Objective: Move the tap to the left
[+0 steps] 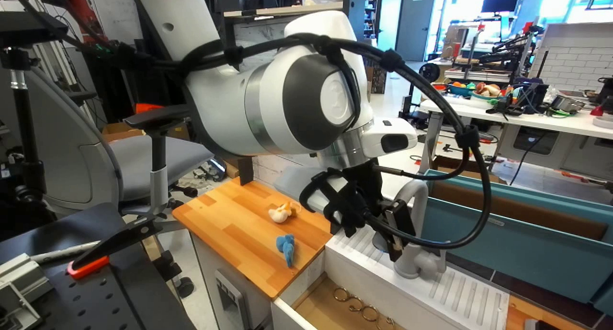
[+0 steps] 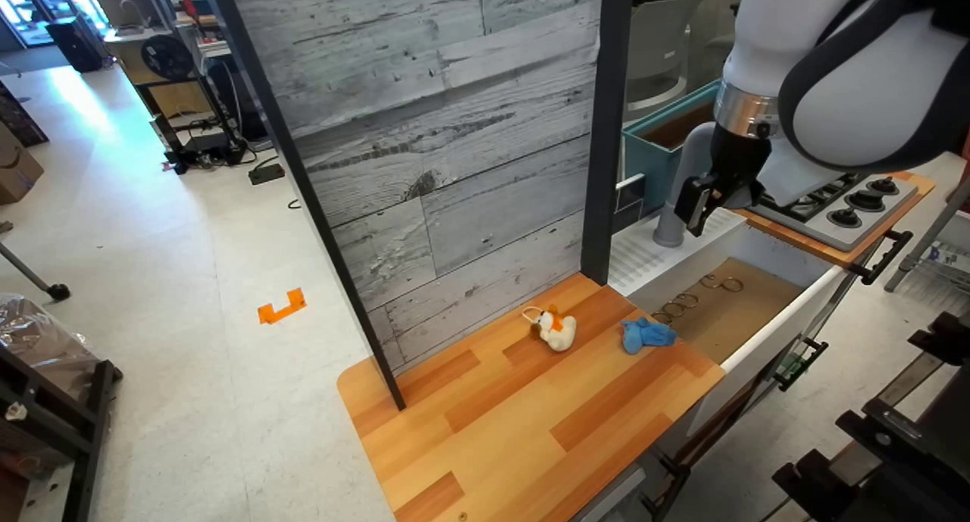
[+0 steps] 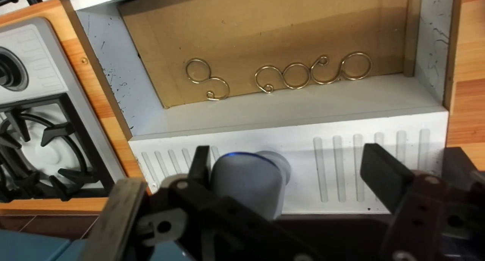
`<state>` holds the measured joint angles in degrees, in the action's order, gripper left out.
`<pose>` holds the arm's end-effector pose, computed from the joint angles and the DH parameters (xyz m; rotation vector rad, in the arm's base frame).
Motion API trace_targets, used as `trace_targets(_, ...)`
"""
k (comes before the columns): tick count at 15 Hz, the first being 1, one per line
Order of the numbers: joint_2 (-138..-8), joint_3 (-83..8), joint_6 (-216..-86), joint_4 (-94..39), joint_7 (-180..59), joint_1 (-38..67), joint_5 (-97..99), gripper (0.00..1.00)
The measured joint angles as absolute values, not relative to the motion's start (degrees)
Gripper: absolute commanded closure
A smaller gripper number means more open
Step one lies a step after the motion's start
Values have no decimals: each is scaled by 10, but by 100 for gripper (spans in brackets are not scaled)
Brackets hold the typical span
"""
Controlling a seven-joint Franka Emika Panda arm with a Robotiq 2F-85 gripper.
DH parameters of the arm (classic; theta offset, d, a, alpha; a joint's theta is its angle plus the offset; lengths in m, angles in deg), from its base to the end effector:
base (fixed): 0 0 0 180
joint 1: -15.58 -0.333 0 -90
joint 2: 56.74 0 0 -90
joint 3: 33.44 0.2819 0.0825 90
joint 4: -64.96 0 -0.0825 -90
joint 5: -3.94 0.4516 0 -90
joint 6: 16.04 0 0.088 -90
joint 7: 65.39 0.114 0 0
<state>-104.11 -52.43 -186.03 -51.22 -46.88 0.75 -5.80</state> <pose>0.5821 -0.0596 -0.0262 2.8710 -0.1587 0.2418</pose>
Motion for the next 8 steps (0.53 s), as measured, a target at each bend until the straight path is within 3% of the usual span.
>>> trace_targets(8, -1031, -430, -1859, -508, -486, 5, -45, 0)
